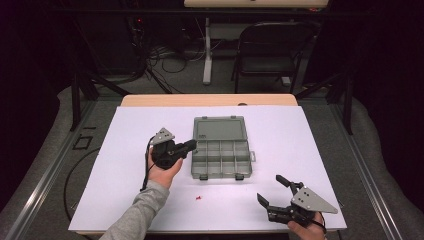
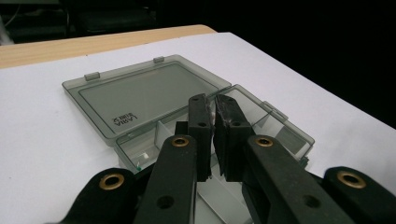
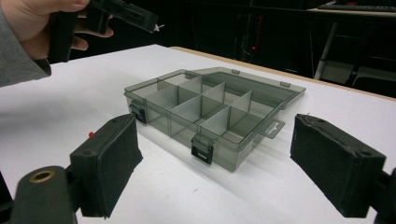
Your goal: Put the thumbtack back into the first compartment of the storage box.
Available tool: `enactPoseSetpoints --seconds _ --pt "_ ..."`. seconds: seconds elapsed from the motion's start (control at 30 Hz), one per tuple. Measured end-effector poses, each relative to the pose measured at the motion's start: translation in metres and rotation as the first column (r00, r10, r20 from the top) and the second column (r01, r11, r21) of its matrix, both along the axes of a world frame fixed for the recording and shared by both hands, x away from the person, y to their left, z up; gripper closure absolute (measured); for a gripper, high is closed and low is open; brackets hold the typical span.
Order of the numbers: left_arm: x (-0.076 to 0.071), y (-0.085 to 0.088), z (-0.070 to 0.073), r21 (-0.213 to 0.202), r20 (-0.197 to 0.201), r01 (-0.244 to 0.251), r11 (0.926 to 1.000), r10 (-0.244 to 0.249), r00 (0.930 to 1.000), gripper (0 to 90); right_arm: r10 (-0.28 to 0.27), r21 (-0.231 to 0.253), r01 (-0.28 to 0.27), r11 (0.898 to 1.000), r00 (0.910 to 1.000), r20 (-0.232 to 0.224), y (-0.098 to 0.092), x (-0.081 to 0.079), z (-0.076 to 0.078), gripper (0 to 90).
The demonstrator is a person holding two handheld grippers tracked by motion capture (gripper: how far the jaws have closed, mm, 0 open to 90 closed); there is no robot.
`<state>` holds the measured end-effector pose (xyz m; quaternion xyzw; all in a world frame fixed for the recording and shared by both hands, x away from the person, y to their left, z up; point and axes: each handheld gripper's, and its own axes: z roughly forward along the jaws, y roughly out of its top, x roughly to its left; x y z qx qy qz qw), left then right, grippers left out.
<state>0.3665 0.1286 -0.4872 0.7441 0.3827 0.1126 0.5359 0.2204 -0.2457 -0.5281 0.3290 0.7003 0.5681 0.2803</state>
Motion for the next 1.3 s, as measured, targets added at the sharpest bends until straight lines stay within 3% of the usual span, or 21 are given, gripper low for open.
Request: enactPoseSetpoints --seconds 0.23,0.37,0.53,0.93,1.3 --pt "0.017 -0.011 -0.012 0.035 -0.03 -0.019 0.9992 0.02 0.9993 85.7 0.001 -0.004 -0.001 1.0 1.0 -0.004 0.001 0.0 0.0 14.5" --pt "0.025 -0.015 -0.022 0.076 -0.049 -0.031 0.9966 0.034 0.9982 85.6 0.002 -0.004 -0.002 1.0 1.0 -0.002 0.0 0.0 0.0 14.5" --pt "0.033 -0.02 -0.034 0.107 -0.09 -0.032 0.9937 0.042 0.995 85.6 0.004 -0.002 -0.004 1.0 1.0 -0.005 0.0 0.0 0.0 14.5" --pt "0.04 -0.027 -0.048 0.176 -0.143 -0.028 0.984 0.053 0.9883 85.6 0.006 -0.006 -0.006 1.0 1.0 -0.008 0.0 0.0 0.0 14.5" --pt "0.04 -0.029 -0.049 0.197 -0.138 -0.019 0.9802 0.047 0.9893 85.3 0.008 -0.005 -0.008 1.0 0.9999 -0.007 0.001 0.0 0.0 14.5"
